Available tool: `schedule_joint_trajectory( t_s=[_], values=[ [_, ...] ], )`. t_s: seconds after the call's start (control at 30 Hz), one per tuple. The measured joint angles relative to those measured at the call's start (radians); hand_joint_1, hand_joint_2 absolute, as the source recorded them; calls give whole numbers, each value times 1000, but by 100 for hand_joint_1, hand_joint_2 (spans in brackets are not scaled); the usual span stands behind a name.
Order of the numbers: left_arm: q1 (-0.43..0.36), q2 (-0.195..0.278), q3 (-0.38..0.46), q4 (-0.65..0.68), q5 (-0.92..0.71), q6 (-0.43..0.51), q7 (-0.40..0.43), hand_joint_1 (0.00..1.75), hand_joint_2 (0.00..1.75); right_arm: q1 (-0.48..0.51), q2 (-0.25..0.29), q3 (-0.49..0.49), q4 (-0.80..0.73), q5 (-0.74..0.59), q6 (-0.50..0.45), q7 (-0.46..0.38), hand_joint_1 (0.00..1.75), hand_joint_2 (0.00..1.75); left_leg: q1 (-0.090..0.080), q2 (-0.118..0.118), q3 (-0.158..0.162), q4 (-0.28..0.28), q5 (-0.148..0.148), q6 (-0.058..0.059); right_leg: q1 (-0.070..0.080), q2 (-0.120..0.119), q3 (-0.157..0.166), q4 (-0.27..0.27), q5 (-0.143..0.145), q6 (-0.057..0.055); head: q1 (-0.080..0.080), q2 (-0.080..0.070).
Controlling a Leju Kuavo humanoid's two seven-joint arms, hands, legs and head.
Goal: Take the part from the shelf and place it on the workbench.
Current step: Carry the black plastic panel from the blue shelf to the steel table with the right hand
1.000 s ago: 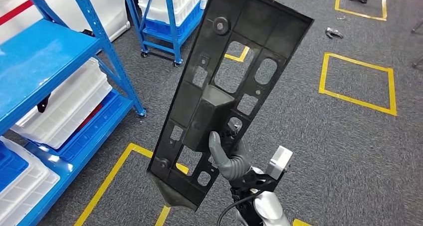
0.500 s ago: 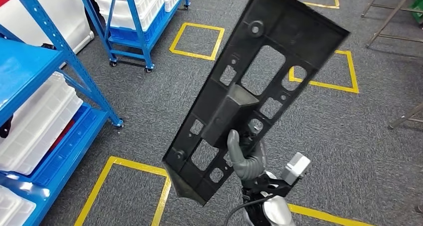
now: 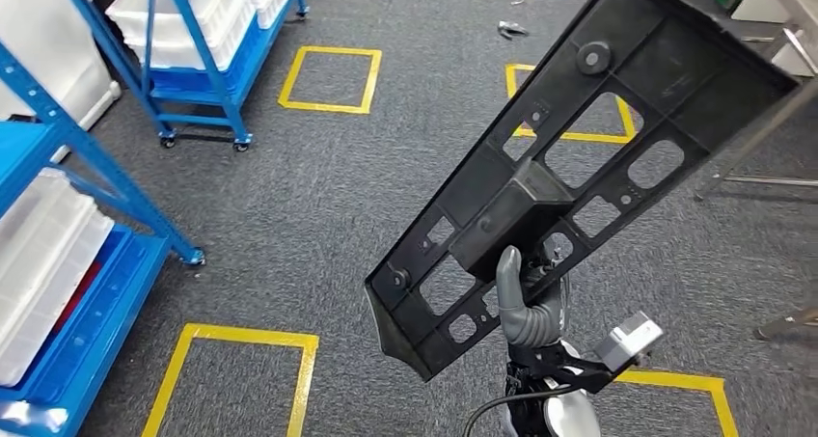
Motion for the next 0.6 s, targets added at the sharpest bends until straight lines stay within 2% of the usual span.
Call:
schedule_joint_trajectory(
  t_s=[0.03, 0.1, 0.17, 0.2, 0.23, 0.27, 0.3, 0.33, 0.4, 0.47, 0.53, 0.57, 0.6],
  values=[
    [-2, 0, 1, 0, 0, 1, 1, 0, 175, 3, 2, -2, -2, 2, 1, 0, 175, 175, 1, 3, 0, 0, -2, -6, -3, 11, -1, -3, 3, -5, 0, 0],
    [-3, 0, 3, 0, -2, 2, 1, 0, 175, 3, 8, -7, -3, 5, 4, 2, 175, 175, 3, -27, -10, 31, -27, -16, -10, 32, 0, -11, 11, -17, -1, 0],
    [-1, 1, 6, 0, -6, 3, 2, 0, 175, 1, 16, -9, -3, 6, 8, 3, 175, 175, 5, -75, -55, 136, -88, -22, -14, 52, -1, -14, 16, -25, -2, 0],
    [1, 1, 8, 0, -8, 4, 2, 0, 175, 0, 19, -9, -3, 7, 11, 3, 175, 175, 6, -86, -85, 203, -119, -23, -13, 63, -2, -14, 17, -28, -2, 0],
    [3, 1, 9, 0, -9, 5, 2, 0, 175, 1, 20, -9, -3, 7, 14, 4, 175, 175, 6, -91, -109, 256, -136, -25, -13, 76, -3, -12, 18, -29, -2, 0],
    [4, 1, 10, 0, -11, 6, 2, 0, 175, 1, 21, -10, -3, 8, 16, 4, 175, 175, 6, -92, -119, 276, -133, -25, -12, 89, -4, -10, 18, -29, -2, 0],
    [5, 1, 11, 0, -13, 7, 2, 0, 175, 2, 21, -10, -2, 8, 18, 4, 175, 175, 6, -94, -112, 259, -111, -24, -12, 101, -5, -8, 18, -29, -2, 0],
    [5, 1, 11, 0, -15, 8, 2, 0, 175, 2, 22, -11, -2, 10, 20, 4, 175, 175, 7, -101, -88, 207, -75, -22, -12, 114, -5, -4, 18, -28, -2, 0],
    [4, 2, 12, 0, -18, 12, 2, 0, 175, 2, 25, -12, -2, 13, 25, 4, 175, 175, 10, -138, -31, 78, -17, -16, -12, 137, -9, 5, 16, -24, -2, 0],
    [3, 2, 12, 0, -19, 13, 2, 0, 175, 1, 28, -13, -2, 16, 32, 4, 175, 175, 11, -167, -5, 16, -4, -11, -13, 155, -18, 11, 17, -14, -1, 0],
    [1, 2, 12, -1, -21, 14, 2, 0, 175, 1, 30, -14, -3, 18, 36, 4, 175, 175, 10, -157, -3, 9, -1, -3, -14, 172, -26, 10, 24, -1, -1, 0],
    [0, 1, 13, -1, -23, 14, 2, 0, 175, 2, 31, -15, -3, 18, 36, 4, 175, 175, 12, -147, -2, 4, 3, 3, -14, 168, -29, 12, 22, 4, -1, 0],
    [-1, 1, 13, -2, -25, 14, 1, 0, 175, 1, 31, -16, -3, 19, 36, 4, 175, 175, 13, -136, -1, -2, 8, 9, -13, 152, -36, 24, 13, 10, 2, 0]
  ],
)
